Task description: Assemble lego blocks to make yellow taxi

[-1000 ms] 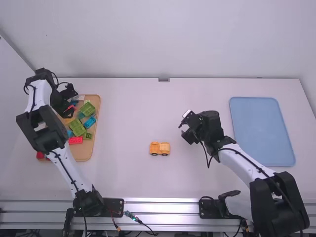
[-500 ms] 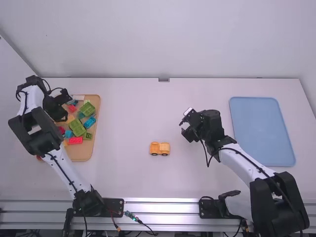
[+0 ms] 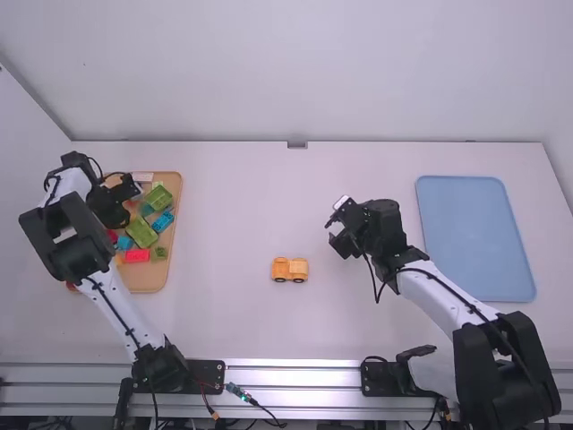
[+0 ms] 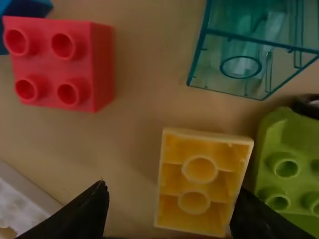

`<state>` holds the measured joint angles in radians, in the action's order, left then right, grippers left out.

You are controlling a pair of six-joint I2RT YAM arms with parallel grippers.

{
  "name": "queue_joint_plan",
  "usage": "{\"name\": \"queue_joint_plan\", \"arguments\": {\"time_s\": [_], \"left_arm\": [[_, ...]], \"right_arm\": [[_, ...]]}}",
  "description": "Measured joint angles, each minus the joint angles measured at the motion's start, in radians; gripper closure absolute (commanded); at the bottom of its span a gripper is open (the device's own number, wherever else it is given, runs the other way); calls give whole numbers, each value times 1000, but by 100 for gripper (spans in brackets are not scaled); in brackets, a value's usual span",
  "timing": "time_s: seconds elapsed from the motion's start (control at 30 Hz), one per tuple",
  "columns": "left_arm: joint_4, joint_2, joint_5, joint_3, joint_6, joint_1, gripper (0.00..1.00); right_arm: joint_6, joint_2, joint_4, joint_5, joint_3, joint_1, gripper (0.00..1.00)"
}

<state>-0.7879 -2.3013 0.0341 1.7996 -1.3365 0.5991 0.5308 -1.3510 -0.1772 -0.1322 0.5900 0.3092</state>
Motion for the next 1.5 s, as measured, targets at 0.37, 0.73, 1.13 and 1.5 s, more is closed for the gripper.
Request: {"name": "queue_joint_plan", "arguments": {"time_s": [0.37, 0.73, 1.13, 1.5], "left_arm": [[-14, 0, 44, 0, -10, 0, 60], [-18, 0, 44, 0, -10, 0, 56], [-27, 0, 32, 0, -7, 0, 55], [-17, 0, 14, 0, -5, 0, 74]], "right_arm": [[-3, 0, 1, 0, 0, 0, 1], [-5, 0, 5, 0, 0, 0, 1], [-27, 0, 4, 0, 0, 0, 1], [-28, 0, 4, 0, 0, 0, 1]]}}
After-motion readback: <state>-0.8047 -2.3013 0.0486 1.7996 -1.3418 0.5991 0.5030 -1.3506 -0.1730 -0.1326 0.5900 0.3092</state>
